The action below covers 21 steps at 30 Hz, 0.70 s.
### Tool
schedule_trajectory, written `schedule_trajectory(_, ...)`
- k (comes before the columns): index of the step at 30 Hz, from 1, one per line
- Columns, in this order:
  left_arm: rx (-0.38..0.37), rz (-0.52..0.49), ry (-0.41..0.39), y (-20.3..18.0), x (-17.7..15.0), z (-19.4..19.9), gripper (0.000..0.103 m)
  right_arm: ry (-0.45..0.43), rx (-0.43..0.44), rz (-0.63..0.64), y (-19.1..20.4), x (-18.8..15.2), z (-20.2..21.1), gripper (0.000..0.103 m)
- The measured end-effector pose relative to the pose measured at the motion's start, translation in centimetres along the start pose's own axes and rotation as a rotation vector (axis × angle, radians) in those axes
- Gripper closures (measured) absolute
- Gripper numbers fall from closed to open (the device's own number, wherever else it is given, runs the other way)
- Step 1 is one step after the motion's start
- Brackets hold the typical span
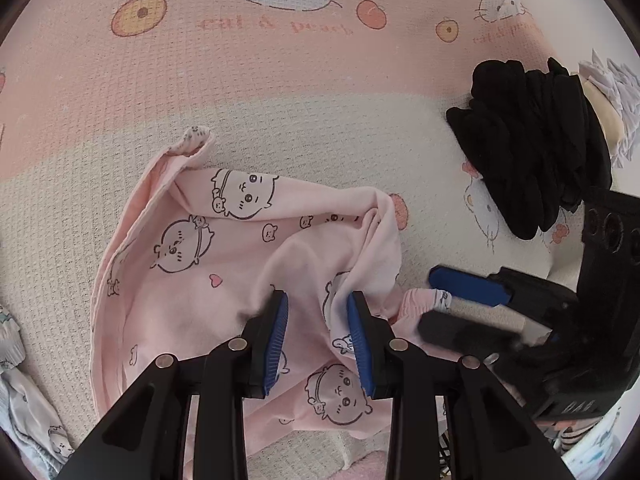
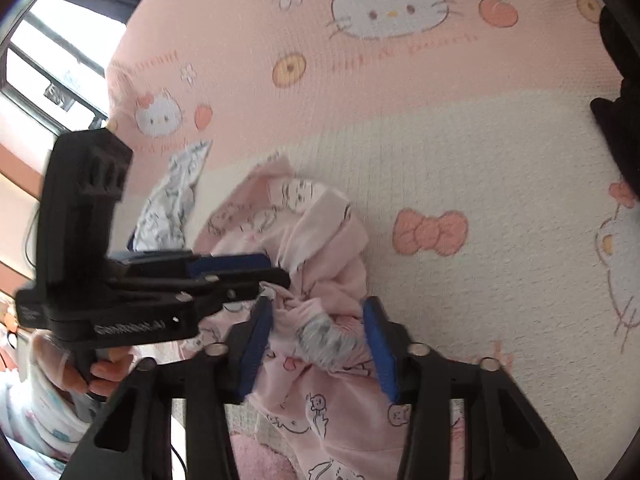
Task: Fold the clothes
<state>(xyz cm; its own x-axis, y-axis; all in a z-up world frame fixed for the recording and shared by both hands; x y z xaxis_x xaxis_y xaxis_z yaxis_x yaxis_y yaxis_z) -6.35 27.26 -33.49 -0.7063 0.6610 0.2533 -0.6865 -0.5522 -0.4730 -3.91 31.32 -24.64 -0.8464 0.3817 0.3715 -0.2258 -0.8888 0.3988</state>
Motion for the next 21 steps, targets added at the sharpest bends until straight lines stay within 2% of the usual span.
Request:
schedule_trajectory(3,-0.006,0.007,-0.003,-0.1,-0.1,0.4,0.075,0.011,0.037,0.042,1.6,-0.6,-0.2,0.086)
schedule_trajectory(6,-0.053,0.058,0.005,0.1,-0.3,1.1,0.075,0.022,0.095,0.052,3.0,-1.1,0.0,0.086)
schedule_trajectory(7,-0.093,0.084,0.014,0.0,-0.3,1.5,0.075,0.026,0.114,0.056,3.5,-1.3,0.0,0.088)
schedule_trajectory(9,-0.161,0.136,0.027,-0.1,-0.4,2.2,0.063,0.036,0.132,0.042,3.8,-1.6,-0.1,0.091)
schedule_trajectory(10,-0.188,0.16,0.03,-0.2,-0.5,2.6,0.049,0.047,0.137,0.043,3.9,-1.8,-0.3,0.091)
schedule_trajectory(11,-0.208,0.164,0.025,-0.5,-0.4,3.0,0.042,0.058,0.136,0.05,4.0,-2.0,-0.5,0.091)
schedule_trajectory(13,-0.233,0.146,0.021,-1.3,-0.3,3.5,0.042,0.058,0.116,0.053,4.0,-2.3,-0.6,0.091)
schedule_trajectory(19,-0.221,0.126,0.056,-2.2,-1.3,1.8,0.042,0.052,0.074,0.067,3.6,-2.3,-0.3,0.091)
schedule_trajectory(21,-0.241,0.134,0.049,-2.2,-1.6,1.2,0.051,0.046,0.049,0.065,3.3,-2.3,0.0,0.09)
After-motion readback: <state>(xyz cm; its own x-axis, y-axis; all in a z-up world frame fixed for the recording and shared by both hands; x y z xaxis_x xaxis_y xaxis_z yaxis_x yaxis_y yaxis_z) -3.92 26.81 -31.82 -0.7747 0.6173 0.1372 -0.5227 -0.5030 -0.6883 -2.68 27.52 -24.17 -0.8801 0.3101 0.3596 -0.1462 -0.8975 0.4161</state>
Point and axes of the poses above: each gripper's, at about its wrist camera, not at the fingertips, and z roughly against the way its jaws point, y to its left, x to its top, the point moved 10 cm from there along -z, roughly the way its jaws point, and after that the axes turned 7 degrees about -x, right-handed, at the moved point
